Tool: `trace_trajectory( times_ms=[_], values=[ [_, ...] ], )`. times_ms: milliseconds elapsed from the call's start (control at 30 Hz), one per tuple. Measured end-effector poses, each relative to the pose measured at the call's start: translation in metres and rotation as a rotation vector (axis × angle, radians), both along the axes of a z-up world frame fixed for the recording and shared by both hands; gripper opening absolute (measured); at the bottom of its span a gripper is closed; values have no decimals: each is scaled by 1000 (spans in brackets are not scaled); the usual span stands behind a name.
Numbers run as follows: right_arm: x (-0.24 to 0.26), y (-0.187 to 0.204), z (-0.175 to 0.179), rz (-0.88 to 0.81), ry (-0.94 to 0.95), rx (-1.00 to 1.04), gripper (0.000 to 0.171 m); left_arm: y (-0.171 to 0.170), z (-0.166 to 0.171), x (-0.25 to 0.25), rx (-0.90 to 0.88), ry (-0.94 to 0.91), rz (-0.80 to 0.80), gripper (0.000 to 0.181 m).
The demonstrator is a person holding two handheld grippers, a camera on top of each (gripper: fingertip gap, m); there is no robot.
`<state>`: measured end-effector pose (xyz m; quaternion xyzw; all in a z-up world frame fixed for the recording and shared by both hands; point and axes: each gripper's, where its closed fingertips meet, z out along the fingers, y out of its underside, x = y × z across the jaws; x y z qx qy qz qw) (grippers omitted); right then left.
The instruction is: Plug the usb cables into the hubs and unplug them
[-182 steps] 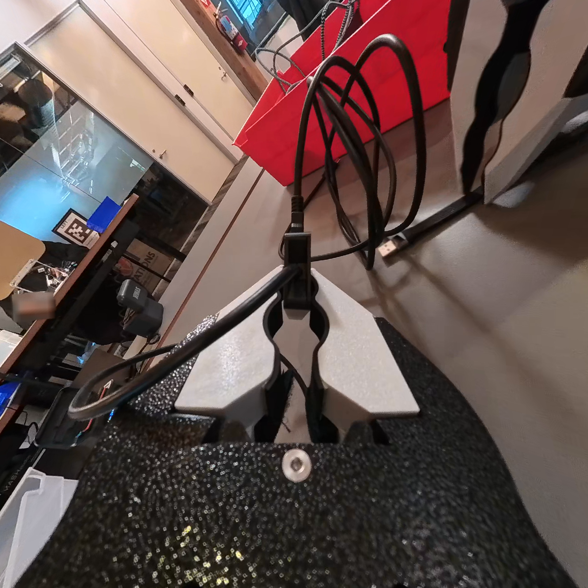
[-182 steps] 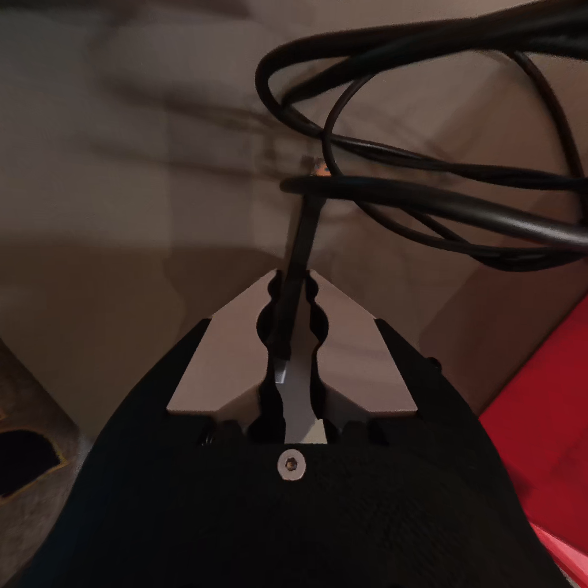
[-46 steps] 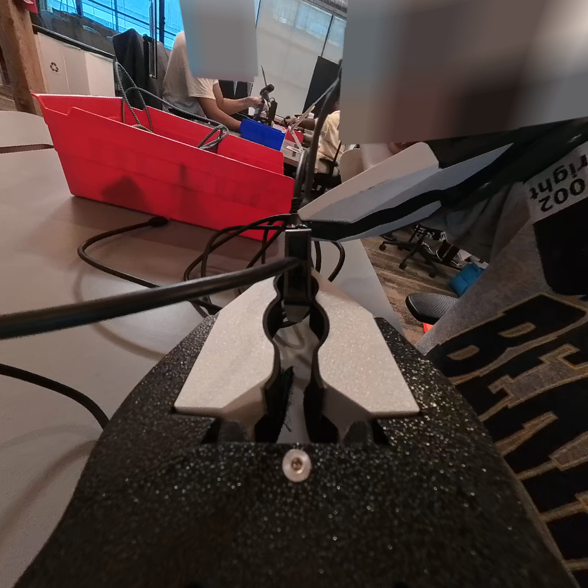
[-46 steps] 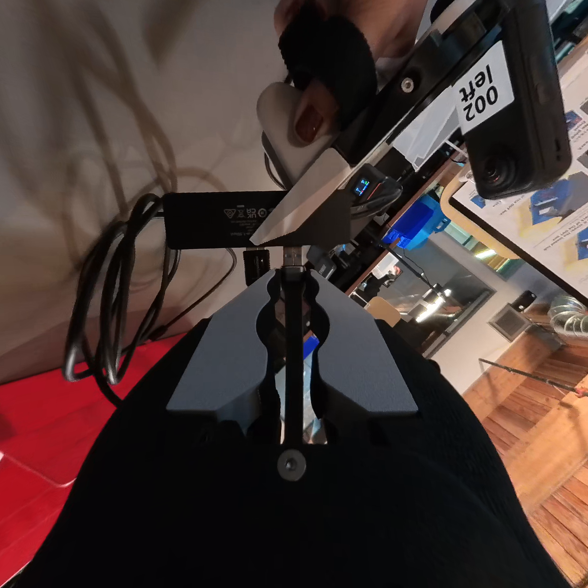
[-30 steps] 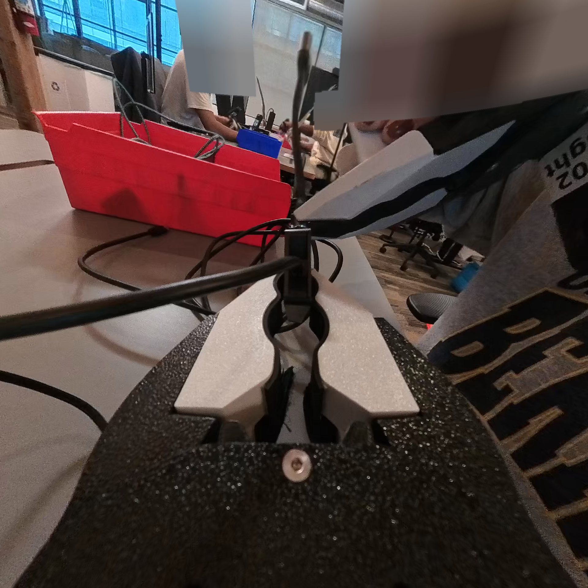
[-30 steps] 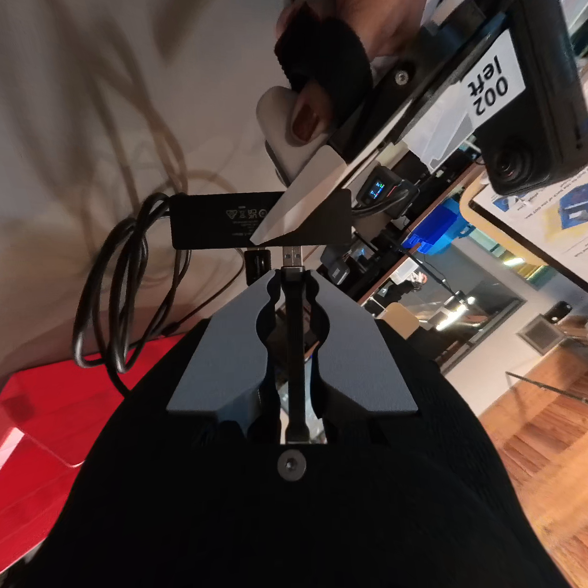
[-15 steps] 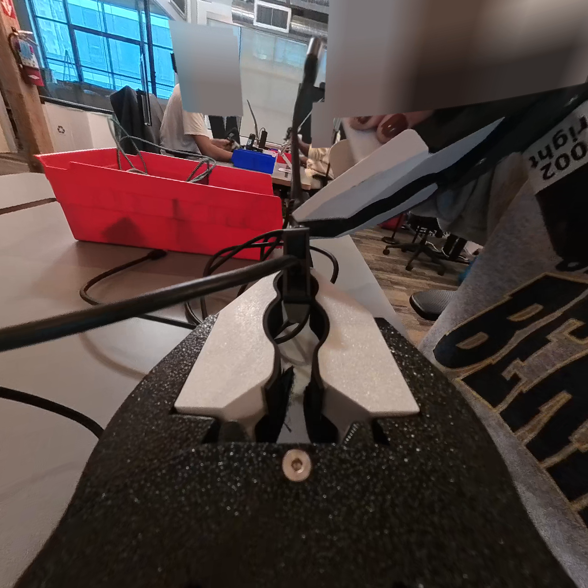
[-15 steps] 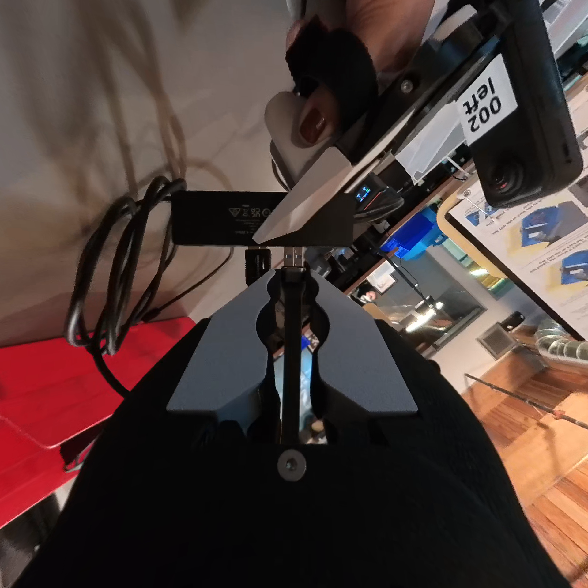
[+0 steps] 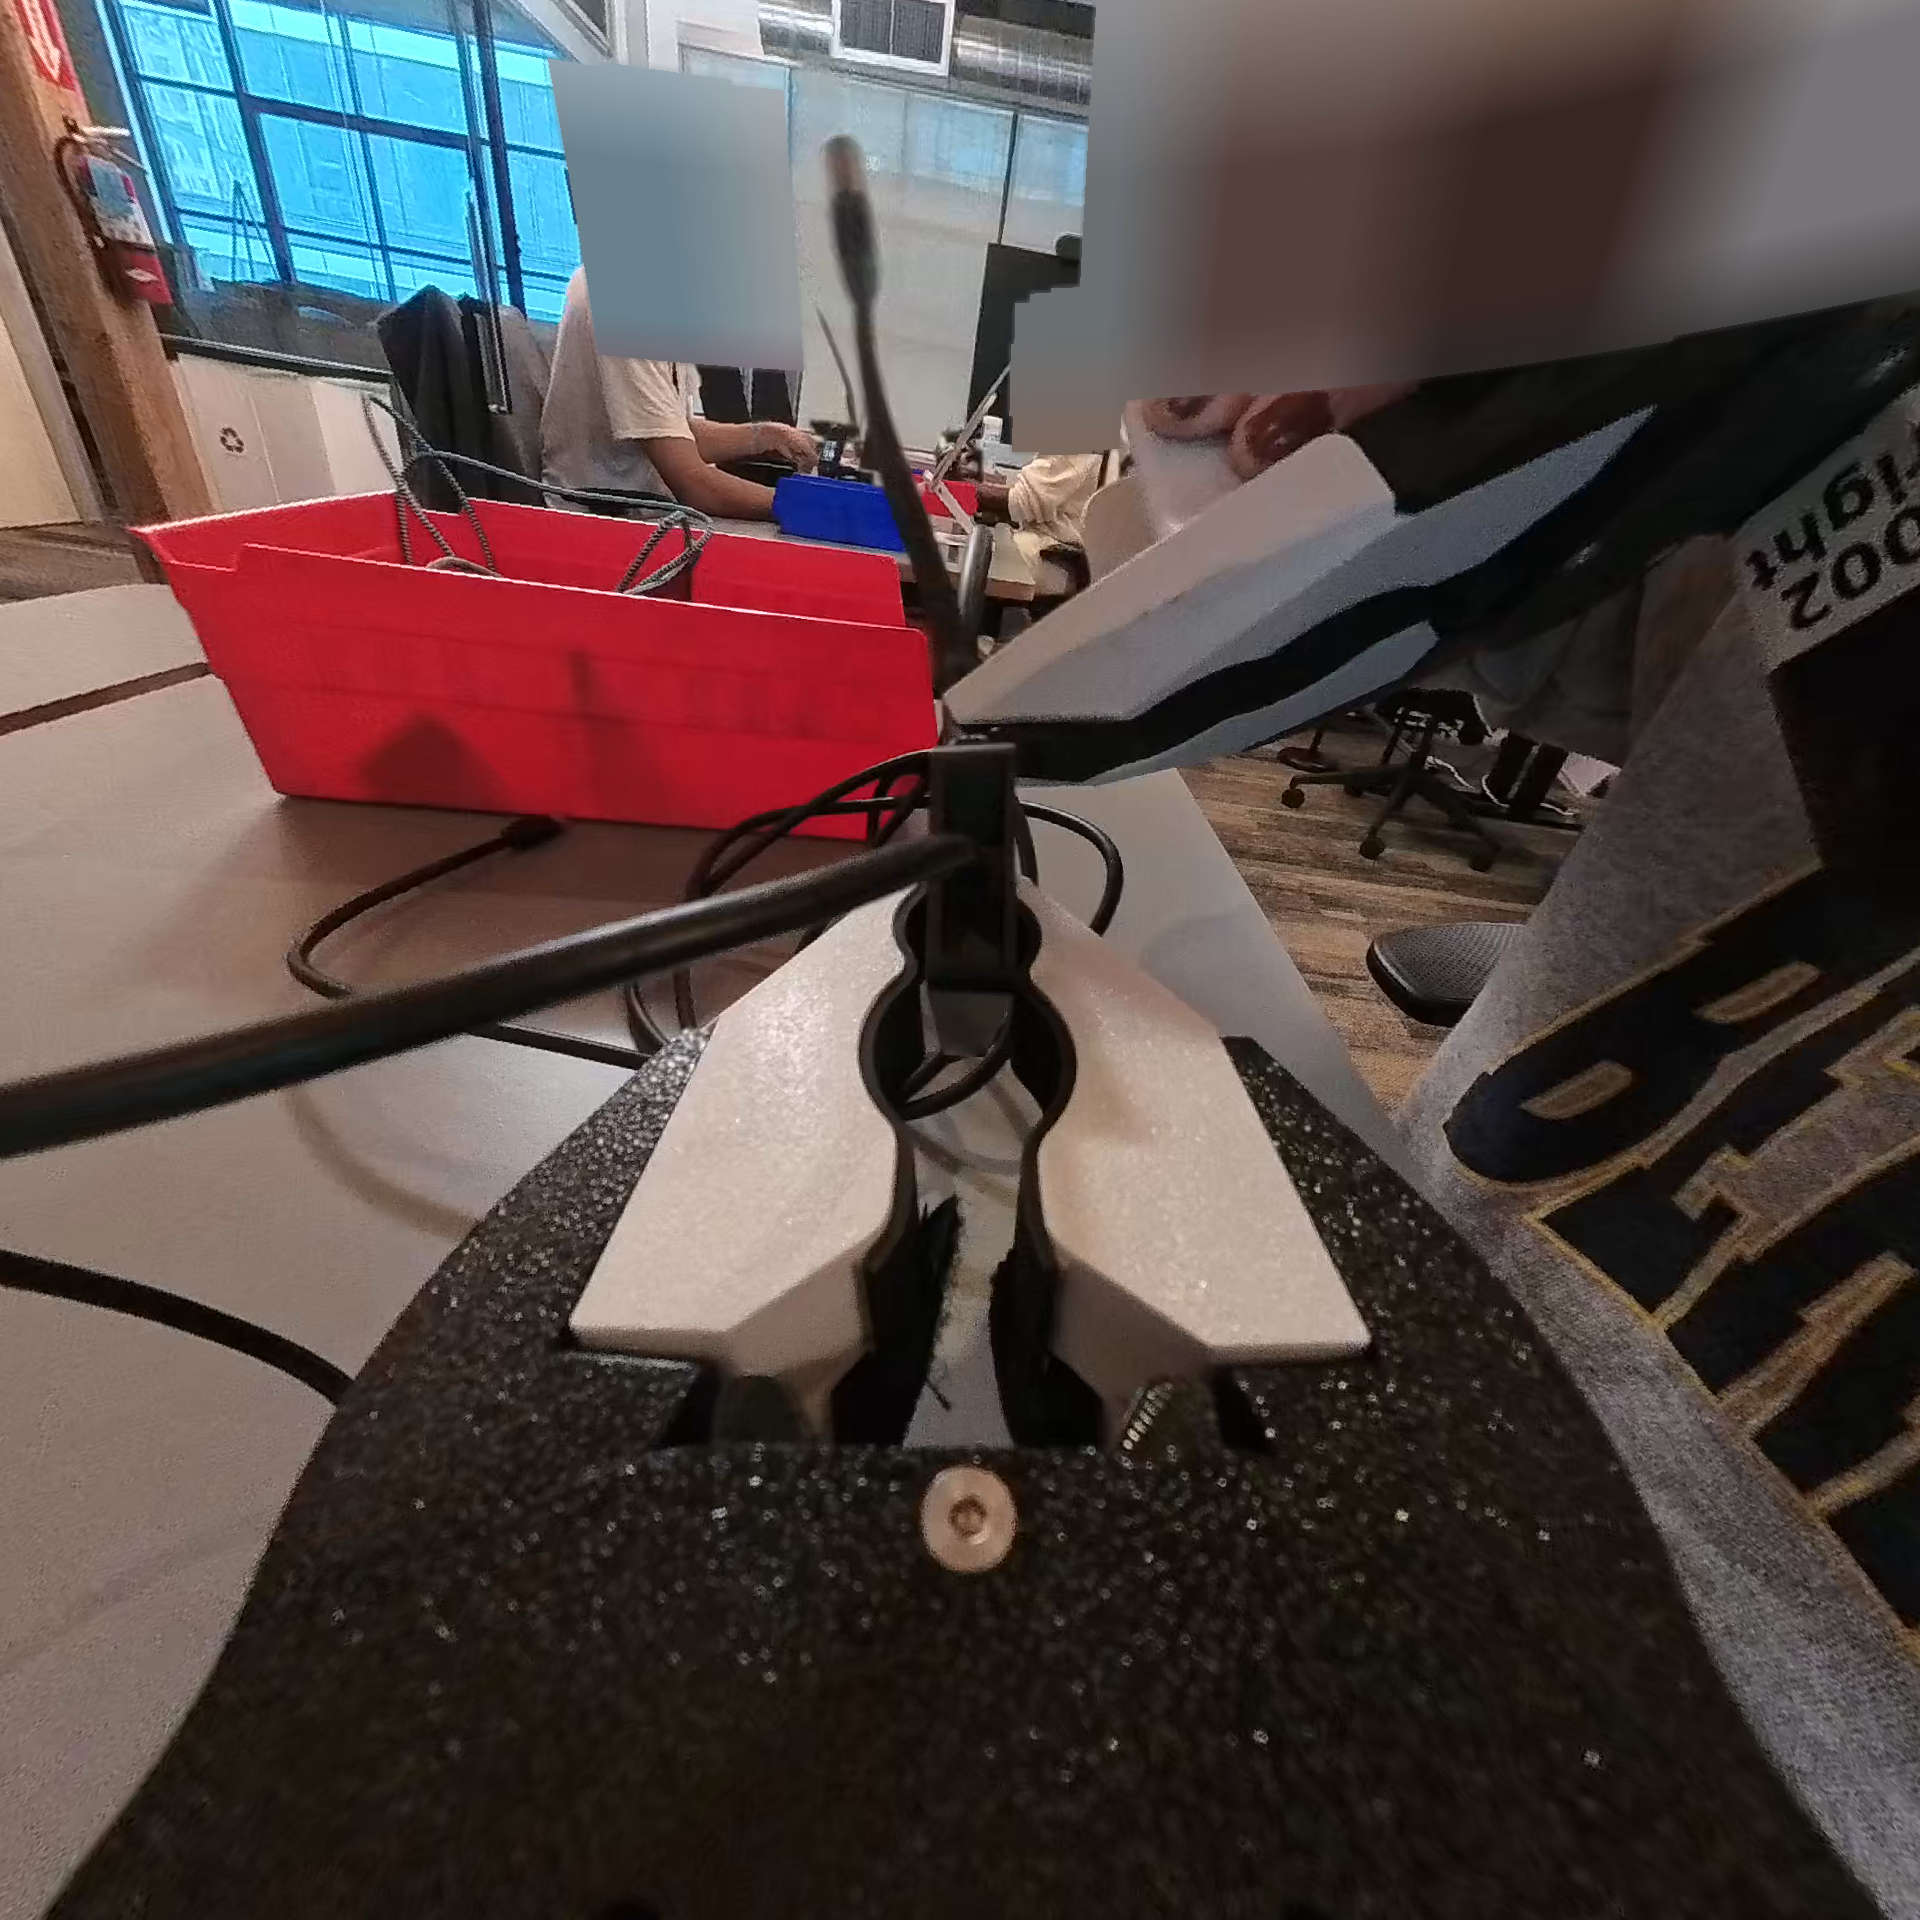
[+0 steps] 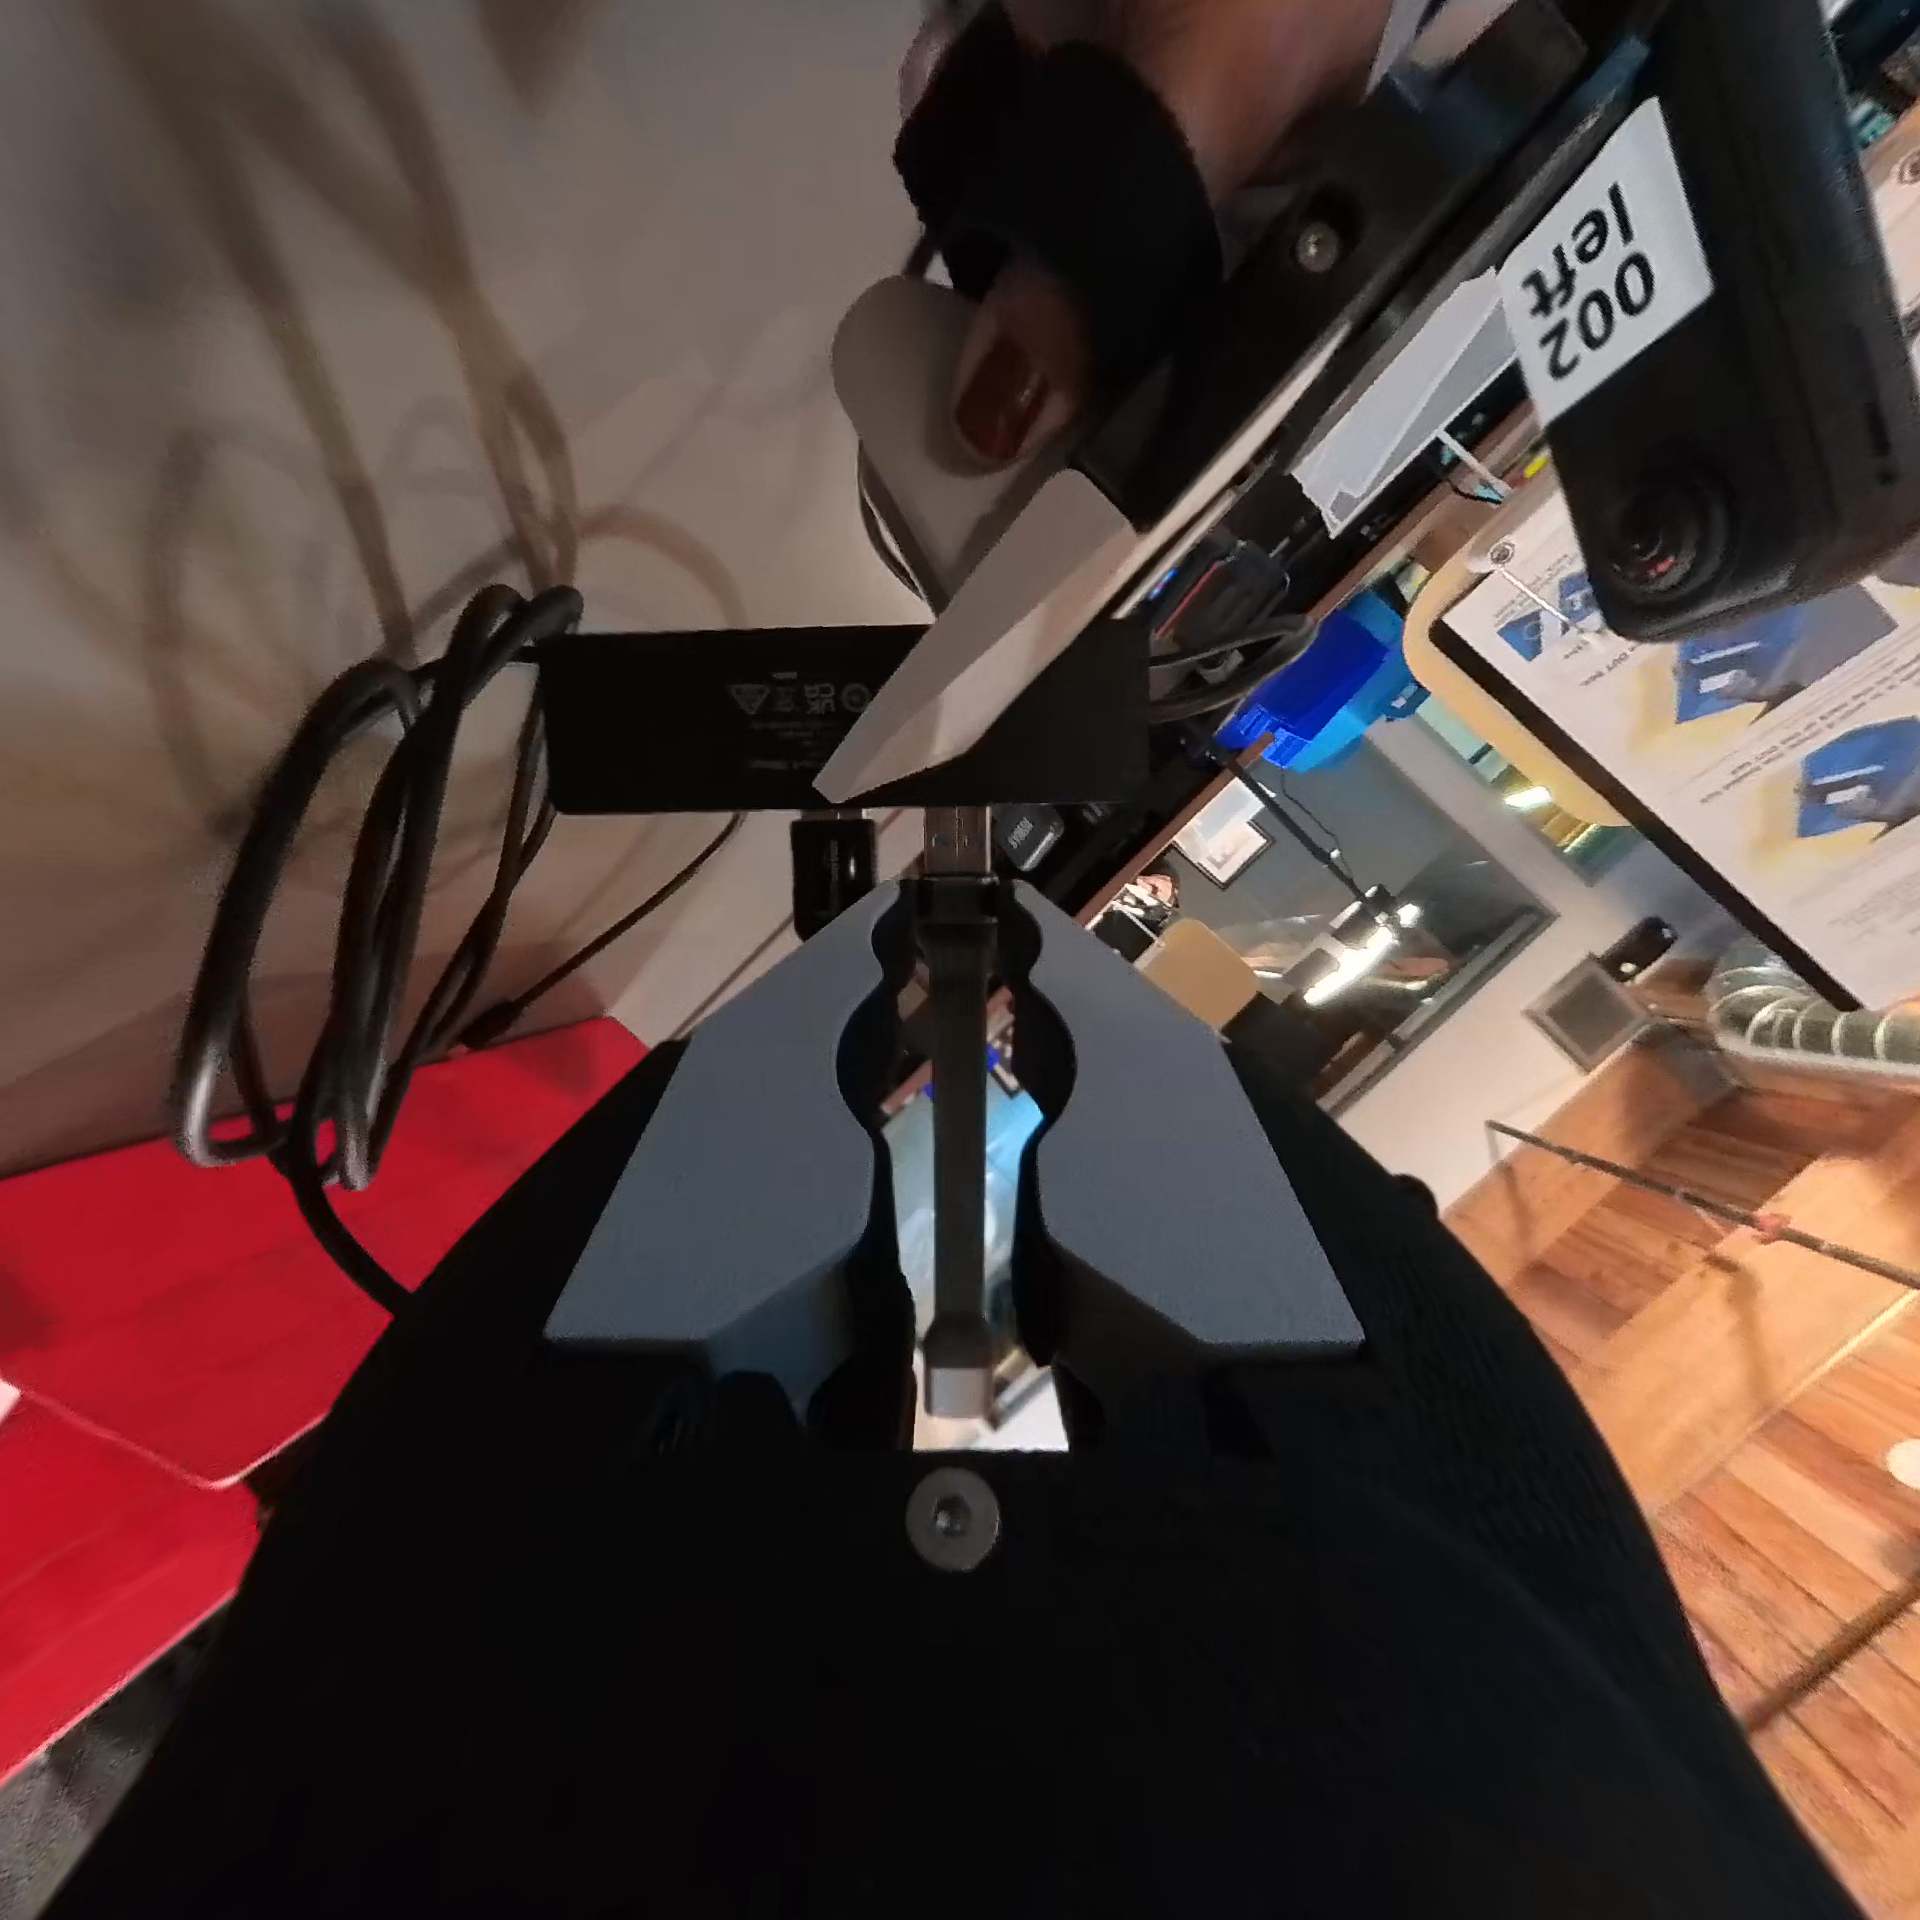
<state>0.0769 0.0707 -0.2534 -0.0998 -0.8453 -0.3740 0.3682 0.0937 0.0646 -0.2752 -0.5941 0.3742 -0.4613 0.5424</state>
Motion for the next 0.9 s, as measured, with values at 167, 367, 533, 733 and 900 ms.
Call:
trace_trajectory(
  times_ms=[167,367,533,733,900],
  values=[
    [-1,2,0,-2,-22,74,13,2,0,-1,-19,-9,8,8],
    [-1,2,0,-8,-16,77,13,2,1,-2,-8,-11,17,8],
    [-1,2,0,-20,-18,114,13,2,1,-2,13,0,29,8],
    [0,4,2,-106,42,107,13,4,3,-3,32,-8,51,8],
    [-2,6,1,-109,49,118,13,5,3,-5,40,-5,68,8]
  ],
)
